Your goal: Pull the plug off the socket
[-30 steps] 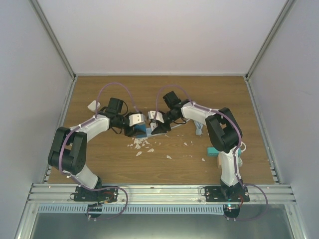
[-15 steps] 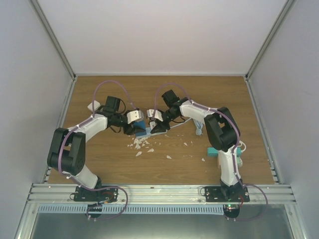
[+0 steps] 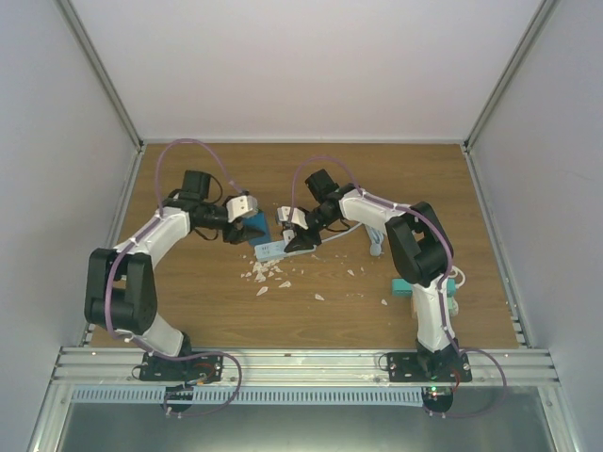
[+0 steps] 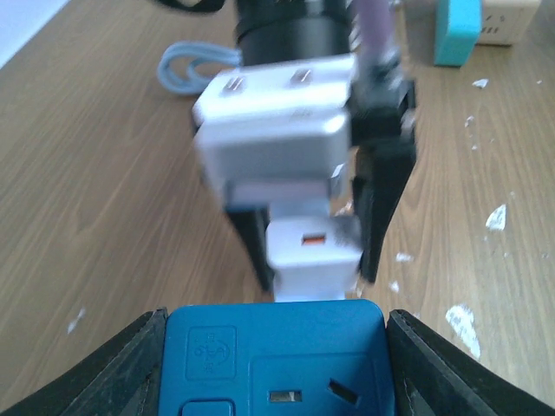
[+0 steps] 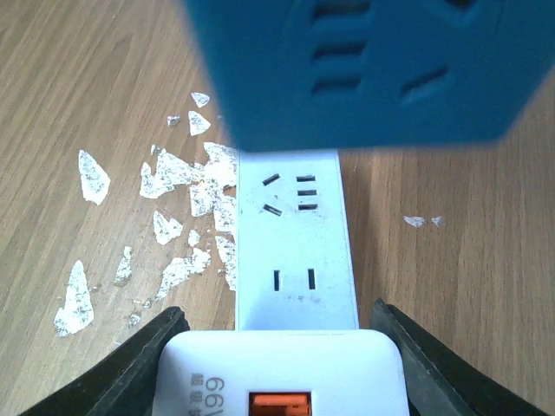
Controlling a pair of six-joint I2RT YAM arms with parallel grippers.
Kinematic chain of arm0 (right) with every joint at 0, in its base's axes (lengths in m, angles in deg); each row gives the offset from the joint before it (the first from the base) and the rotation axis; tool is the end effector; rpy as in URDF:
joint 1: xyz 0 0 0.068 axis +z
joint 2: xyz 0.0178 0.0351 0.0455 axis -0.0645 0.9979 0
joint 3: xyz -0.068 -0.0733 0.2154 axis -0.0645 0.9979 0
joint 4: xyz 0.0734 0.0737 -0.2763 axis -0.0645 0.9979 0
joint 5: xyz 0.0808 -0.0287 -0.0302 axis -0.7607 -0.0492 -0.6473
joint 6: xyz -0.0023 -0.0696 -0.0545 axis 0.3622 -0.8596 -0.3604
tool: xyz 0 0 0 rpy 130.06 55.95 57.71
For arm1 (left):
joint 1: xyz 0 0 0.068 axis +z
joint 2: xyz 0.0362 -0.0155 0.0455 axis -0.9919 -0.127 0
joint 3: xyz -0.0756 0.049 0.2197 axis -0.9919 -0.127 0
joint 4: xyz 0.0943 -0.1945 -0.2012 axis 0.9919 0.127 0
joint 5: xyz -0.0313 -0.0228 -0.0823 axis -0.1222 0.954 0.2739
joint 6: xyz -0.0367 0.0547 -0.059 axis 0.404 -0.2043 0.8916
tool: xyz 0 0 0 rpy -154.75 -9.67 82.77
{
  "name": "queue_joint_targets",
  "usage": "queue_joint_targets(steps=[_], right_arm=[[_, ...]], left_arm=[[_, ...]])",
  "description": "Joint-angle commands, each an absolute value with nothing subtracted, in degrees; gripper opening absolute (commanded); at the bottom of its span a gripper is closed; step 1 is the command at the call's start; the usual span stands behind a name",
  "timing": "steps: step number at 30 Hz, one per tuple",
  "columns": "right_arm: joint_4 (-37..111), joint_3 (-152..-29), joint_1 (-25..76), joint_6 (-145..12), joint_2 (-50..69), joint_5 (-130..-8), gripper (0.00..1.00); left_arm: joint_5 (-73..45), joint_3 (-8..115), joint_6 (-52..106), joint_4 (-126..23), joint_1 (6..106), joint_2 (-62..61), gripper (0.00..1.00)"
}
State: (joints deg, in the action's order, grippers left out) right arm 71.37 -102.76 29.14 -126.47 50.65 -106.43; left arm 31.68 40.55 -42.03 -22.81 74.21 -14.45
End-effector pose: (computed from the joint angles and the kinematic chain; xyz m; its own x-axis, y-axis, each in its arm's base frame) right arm 0.3509 0.2923 0.0768 0.0069 -0.6723 -0.7402 -0.9861 -0.1275 0.1067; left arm 0.3434 -0.1153 0.1491 -0.0057 0.5058 -0.8626 0.9798 0.1753 0.0964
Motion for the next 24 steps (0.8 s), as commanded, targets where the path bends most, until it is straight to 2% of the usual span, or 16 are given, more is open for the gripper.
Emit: queue_joint_targets(steps=[1,10,20,24], right_arm=[[71.67,-101.31,28.65,-125.59,55.84,-93.51,0.07],[71.74,-102.85,28.66,-124.60,56.28,-94.67,0.10],[72.65,-105.68,28.66,-123.13,57.62,-96.05,0.10],[72.85,-106.25,28.69,-122.59,58.16,-96.37,0.11]], left_arm=[[33.79,42.35,-44.13,-18.15,80.31,-12.93,0.21],[37.55,49.51,-27.11,-17.58,94.06,-20.64,0.23],[39.25,56.19,-2.43,-29.89,97.03,-32.19,0.24],[39.09,60.47,2.59,-31.58,97.03,-38.75,0.24]])
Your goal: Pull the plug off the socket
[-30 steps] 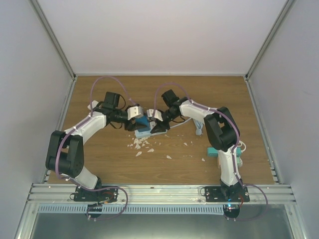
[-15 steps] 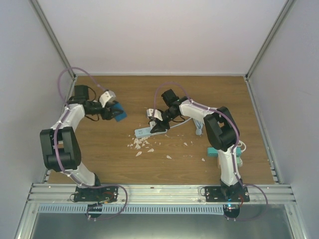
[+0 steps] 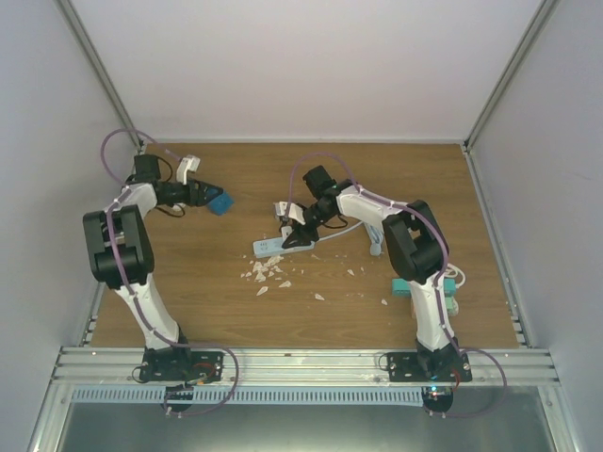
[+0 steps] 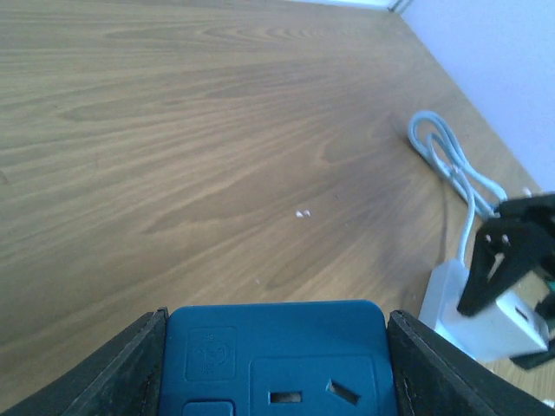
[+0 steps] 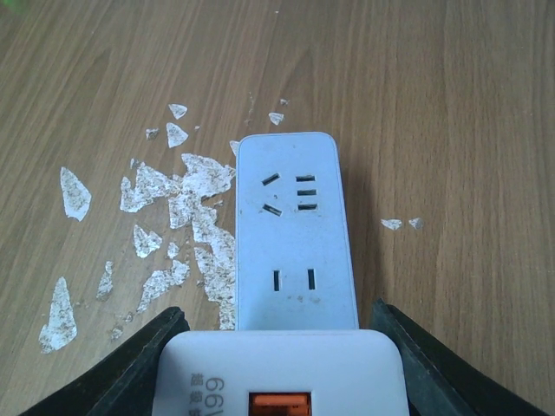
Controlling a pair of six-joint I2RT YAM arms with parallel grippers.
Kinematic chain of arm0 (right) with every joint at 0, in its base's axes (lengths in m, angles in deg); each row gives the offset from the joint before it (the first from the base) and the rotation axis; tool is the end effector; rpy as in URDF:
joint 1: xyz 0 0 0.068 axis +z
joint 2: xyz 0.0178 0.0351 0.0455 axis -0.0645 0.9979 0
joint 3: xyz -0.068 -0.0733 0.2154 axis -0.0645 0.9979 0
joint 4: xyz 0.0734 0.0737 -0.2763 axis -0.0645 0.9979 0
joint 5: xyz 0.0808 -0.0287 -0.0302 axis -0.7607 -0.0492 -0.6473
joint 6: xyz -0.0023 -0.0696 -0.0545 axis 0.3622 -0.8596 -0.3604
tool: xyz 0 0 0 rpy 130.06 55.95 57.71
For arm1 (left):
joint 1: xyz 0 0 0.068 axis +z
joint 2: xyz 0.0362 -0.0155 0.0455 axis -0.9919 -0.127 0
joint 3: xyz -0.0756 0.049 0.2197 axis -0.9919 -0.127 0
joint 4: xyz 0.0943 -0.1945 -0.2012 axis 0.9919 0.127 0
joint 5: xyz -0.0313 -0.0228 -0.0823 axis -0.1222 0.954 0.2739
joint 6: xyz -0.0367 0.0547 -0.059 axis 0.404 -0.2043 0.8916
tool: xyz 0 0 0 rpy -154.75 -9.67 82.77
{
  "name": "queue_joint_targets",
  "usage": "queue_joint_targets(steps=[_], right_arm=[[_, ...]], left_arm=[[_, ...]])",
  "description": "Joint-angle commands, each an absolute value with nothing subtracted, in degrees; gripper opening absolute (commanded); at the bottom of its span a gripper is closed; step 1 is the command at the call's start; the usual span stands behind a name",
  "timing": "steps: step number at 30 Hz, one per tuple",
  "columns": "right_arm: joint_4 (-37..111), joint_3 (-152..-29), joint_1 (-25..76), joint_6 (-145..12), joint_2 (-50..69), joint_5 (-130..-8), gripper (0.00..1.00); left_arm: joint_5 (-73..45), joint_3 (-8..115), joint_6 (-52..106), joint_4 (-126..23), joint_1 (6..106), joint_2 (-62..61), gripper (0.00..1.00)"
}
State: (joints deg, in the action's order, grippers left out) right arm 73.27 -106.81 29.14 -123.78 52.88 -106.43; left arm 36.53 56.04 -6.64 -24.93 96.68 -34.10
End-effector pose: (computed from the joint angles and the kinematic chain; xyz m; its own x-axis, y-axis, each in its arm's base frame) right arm 0.3597 0.2980 0.0804 -0.0403 -0.6781 -0.7338 -0.9852 -0.0957 0.1425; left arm 0.4231 0.0363 0.1193 -0.6580 0.0387 -0.7520 0.5911 0.6453 -0.4840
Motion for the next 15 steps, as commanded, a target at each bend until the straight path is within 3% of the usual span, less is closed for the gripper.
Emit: queue_joint_targets(steps=[1,11,15], right_arm=[[72.84,-106.19,28.65,-122.48,58.25,-96.47,0.10],[72.84,-105.99,28.67,-121.49,58.20,-96.59,0.11],[72.93,-106.15,28.65,-121.48,58.19,-96.82,0.11]], left_arm=[[38.93,61.36,3.38,-31.76,97.07,-40.02,0.24],[39.29,66.76,8.30,-32.84,97.12,-47.99,0.26],[37.78,67.81,8.25,-32.01,97.20,-49.62,0.33]])
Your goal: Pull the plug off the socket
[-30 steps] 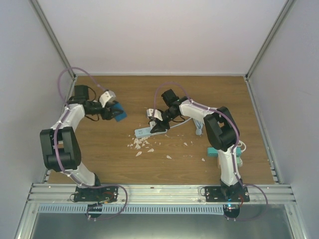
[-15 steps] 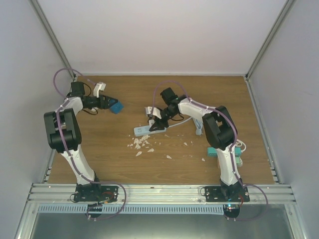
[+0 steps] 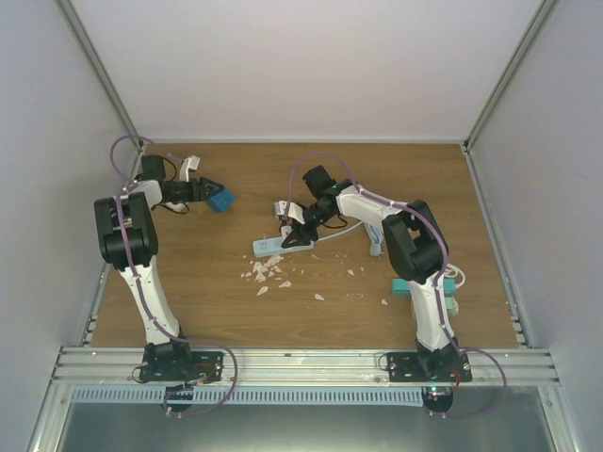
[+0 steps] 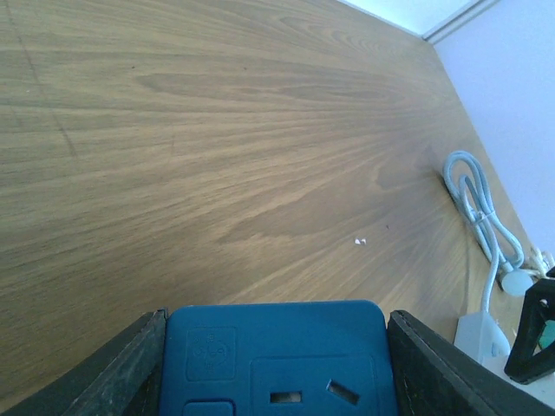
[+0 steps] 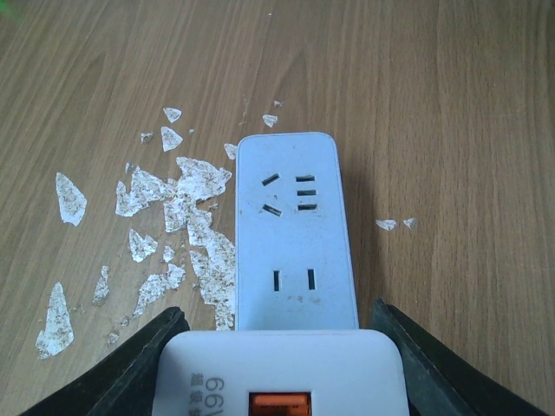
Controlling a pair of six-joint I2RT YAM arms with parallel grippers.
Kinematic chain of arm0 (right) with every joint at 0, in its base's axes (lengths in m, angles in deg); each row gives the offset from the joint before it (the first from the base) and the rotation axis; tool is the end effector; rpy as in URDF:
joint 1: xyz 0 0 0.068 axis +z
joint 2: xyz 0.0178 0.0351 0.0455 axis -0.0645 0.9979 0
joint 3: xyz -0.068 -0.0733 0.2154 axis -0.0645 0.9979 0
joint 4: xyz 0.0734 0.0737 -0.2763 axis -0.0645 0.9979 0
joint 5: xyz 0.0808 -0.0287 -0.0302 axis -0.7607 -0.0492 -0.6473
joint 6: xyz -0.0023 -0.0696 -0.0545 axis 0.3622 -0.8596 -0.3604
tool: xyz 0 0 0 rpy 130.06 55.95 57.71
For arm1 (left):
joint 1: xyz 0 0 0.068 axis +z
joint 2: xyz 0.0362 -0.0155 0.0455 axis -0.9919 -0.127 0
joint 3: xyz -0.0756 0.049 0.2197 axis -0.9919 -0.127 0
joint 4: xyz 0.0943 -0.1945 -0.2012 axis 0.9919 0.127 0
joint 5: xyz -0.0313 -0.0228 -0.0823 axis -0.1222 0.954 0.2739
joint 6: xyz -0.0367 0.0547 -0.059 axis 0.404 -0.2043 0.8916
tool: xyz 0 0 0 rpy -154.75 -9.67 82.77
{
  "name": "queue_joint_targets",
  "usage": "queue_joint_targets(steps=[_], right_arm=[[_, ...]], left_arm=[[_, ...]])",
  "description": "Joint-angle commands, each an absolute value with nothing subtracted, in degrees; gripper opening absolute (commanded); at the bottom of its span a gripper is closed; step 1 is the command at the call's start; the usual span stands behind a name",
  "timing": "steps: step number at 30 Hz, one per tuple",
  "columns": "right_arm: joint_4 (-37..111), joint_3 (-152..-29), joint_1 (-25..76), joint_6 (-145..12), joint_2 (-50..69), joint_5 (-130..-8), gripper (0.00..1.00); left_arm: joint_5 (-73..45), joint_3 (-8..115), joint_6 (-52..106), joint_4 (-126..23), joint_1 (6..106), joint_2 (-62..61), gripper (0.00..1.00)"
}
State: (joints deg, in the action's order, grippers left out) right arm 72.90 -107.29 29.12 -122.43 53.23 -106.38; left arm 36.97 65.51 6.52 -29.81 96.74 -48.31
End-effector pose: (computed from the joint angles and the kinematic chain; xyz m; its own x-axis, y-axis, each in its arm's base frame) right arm 0.3619 0.2992 0.0806 -0.0582 -0.6772 -0.7335 -0.9852 -0.0797 0.1518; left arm 0.4623 0.0462 0.0734 -0.7731 -0.1106 -0.6245 0.4301 0.6322 -0.6445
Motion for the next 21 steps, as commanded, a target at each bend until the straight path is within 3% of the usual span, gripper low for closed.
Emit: queue_joint_targets(steps=[1,6,10,15,21], right_arm=[[72.93,-106.16,28.69,-121.51,58.19,-96.88,0.11],[72.86,-106.29,28.65,-121.31,58.19,-97.29,0.12],[72.84,-106.34,28.71,-121.38,58.22,-97.45,0.12],[72.84,-106.60,28.69,-121.33,58.19,-97.77,0.14],[72.83,-106.86,28.65,-121.32,57.70,-98.35,0.20]], left_arm=[[36.69,67.98,7.98,-31.65,97.28,-49.84,0.37],[33.37,69.46,6.30,-29.44,97.64,-50.57,0.63],[32.05,69.96,5.40,-28.71,98.07,-49.95,0.76],[30.31,69.78,3.85,-28.45,98.14,-48.17,0.86],[28.45,69.08,0.84,-28.61,98.21,-45.31,0.88]])
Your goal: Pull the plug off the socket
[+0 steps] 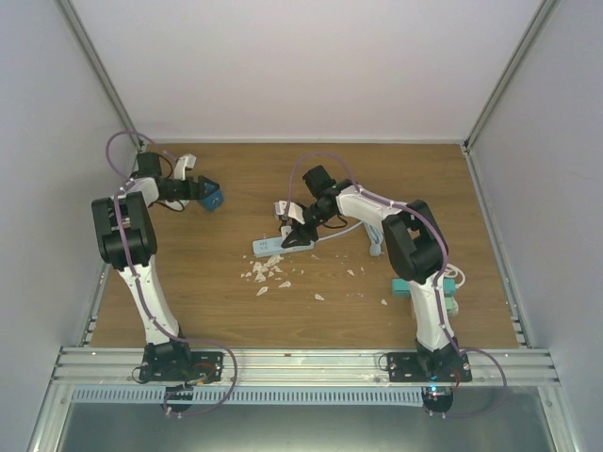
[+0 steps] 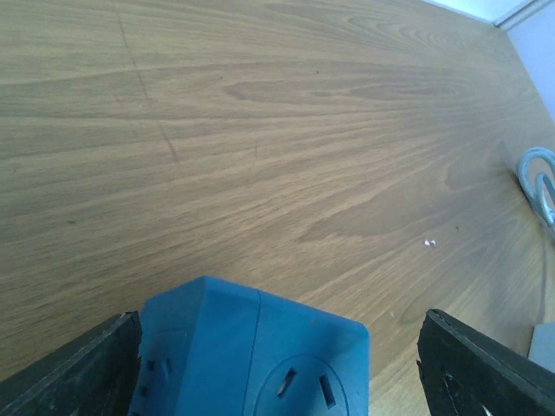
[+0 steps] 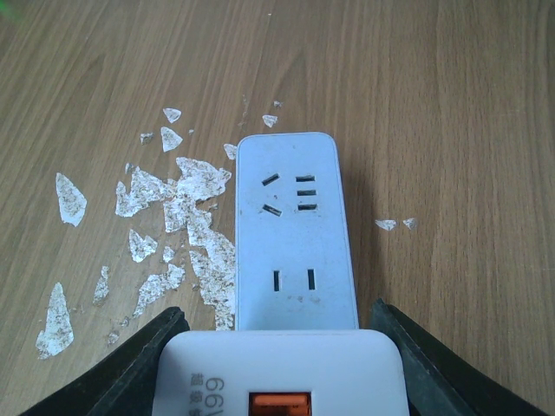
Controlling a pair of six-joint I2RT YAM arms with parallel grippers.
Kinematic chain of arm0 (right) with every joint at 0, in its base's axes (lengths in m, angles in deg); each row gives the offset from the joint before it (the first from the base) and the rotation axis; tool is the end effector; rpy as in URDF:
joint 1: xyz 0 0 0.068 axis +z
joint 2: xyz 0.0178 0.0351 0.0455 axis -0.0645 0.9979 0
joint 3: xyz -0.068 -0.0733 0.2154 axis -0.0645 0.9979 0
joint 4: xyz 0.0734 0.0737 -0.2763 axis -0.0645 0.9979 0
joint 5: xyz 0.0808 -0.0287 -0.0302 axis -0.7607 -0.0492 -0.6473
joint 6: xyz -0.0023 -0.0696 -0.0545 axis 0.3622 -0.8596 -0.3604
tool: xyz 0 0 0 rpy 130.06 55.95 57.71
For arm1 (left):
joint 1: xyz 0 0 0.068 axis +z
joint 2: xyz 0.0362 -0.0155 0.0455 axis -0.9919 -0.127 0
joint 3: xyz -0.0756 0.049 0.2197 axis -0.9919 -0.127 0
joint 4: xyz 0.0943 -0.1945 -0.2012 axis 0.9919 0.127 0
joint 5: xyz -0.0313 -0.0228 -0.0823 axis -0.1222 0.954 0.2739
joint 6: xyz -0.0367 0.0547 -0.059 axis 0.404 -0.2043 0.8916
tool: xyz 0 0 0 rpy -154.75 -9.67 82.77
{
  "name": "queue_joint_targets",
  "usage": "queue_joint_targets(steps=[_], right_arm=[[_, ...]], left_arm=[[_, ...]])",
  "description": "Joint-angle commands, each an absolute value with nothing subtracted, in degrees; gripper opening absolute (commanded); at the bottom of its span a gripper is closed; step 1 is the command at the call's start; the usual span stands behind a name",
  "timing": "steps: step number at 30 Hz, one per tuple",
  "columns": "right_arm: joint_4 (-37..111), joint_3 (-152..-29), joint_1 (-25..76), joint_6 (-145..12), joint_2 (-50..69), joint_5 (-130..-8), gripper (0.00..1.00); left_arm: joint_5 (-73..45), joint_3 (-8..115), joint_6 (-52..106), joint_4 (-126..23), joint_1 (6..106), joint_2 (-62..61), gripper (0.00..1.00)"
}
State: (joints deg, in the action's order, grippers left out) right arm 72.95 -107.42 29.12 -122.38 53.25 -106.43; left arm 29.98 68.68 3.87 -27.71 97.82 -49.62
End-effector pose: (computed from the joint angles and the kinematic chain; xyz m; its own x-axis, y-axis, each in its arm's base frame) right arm 0.3622 0.2994 0.0812 -0.0585 -0.6764 -0.7342 -0.9852 -0.0796 0.1519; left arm 0.4716 0.0633 0.0718 -0.7656 -0.0785 -0.6386 0.3916 0.7306 -0.5594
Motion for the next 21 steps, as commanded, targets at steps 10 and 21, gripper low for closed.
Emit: queue_joint_targets(steps=[10,21], right_arm=[[71.39,-106.65,28.67,-120.64,54.61,-100.62,0.66],[70.31,-104.11,27.61,-122.61,49.96,-102.37,0.96]], left_arm=[[25.96,64.43,-9.53,-27.49,96.85,-37.70,0.88],[28.83,54.99,-19.58,-26.11,91.95,-29.41,0.90]])
